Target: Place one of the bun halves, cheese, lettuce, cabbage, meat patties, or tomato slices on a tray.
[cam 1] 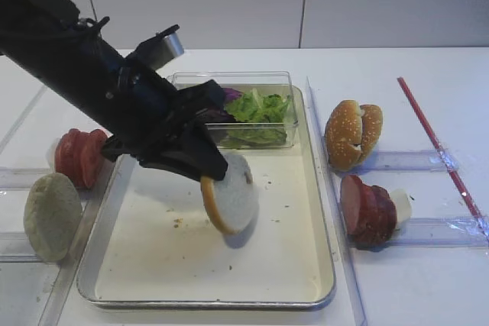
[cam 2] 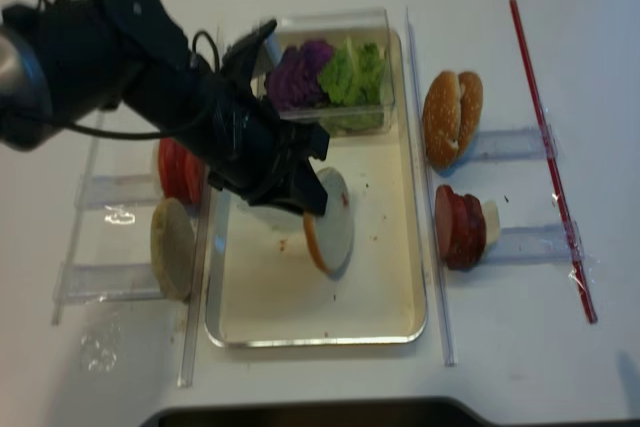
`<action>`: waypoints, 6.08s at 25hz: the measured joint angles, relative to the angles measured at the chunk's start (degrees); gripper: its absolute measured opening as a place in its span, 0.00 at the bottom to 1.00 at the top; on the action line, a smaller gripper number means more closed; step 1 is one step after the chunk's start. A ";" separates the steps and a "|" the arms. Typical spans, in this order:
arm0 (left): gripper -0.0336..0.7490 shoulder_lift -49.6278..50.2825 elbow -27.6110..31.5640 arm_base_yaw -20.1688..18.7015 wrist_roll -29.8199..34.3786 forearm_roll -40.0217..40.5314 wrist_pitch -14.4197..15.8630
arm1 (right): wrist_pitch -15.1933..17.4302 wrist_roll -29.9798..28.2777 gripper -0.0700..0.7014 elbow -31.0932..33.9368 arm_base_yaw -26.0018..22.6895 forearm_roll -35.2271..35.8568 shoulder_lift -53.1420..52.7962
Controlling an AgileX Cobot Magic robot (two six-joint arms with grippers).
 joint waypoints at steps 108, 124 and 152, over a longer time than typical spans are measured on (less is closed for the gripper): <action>0.59 -66.48 21.03 21.12 -18.63 43.97 14.75 | 0.01 -0.01 0.75 0.00 0.00 0.00 0.00; 0.56 -90.15 33.42 21.12 -17.62 44.30 14.92 | 0.01 -0.01 0.75 0.00 0.00 0.00 0.00; 0.55 -94.14 35.60 20.67 -10.98 42.33 10.10 | 0.01 -0.12 0.75 0.10 0.00 -0.98 0.00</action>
